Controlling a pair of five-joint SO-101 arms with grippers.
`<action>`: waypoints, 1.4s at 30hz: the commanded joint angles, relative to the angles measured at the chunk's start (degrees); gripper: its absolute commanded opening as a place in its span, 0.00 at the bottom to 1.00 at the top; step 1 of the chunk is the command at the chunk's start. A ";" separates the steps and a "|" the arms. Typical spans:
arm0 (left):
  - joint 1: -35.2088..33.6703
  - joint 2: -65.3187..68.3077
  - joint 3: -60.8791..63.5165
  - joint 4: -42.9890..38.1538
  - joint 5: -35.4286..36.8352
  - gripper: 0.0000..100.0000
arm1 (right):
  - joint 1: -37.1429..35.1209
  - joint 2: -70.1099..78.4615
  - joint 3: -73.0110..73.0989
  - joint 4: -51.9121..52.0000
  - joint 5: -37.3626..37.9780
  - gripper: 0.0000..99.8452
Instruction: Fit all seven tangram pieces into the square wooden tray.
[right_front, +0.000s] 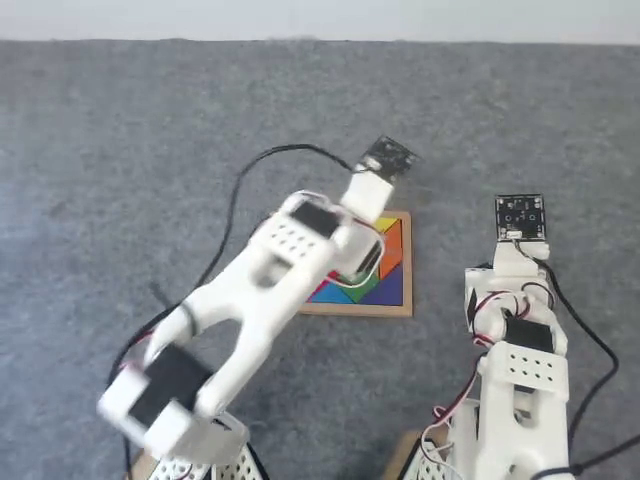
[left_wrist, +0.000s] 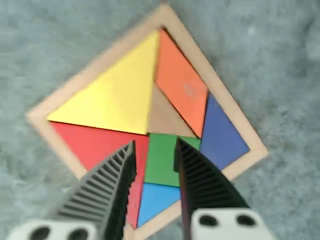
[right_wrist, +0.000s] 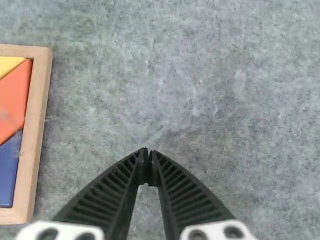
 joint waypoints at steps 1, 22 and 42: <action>-0.70 -17.14 15.34 -15.03 0.70 0.10 | 0.22 0.13 -3.16 -0.22 -0.62 0.01; -2.64 -49.32 68.79 -89.58 0.88 0.10 | 0.13 0.13 -0.09 -6.55 -0.44 0.01; -13.71 -60.40 71.60 -96.09 0.79 0.10 | -3.03 -1.19 0.44 -6.11 -0.35 0.01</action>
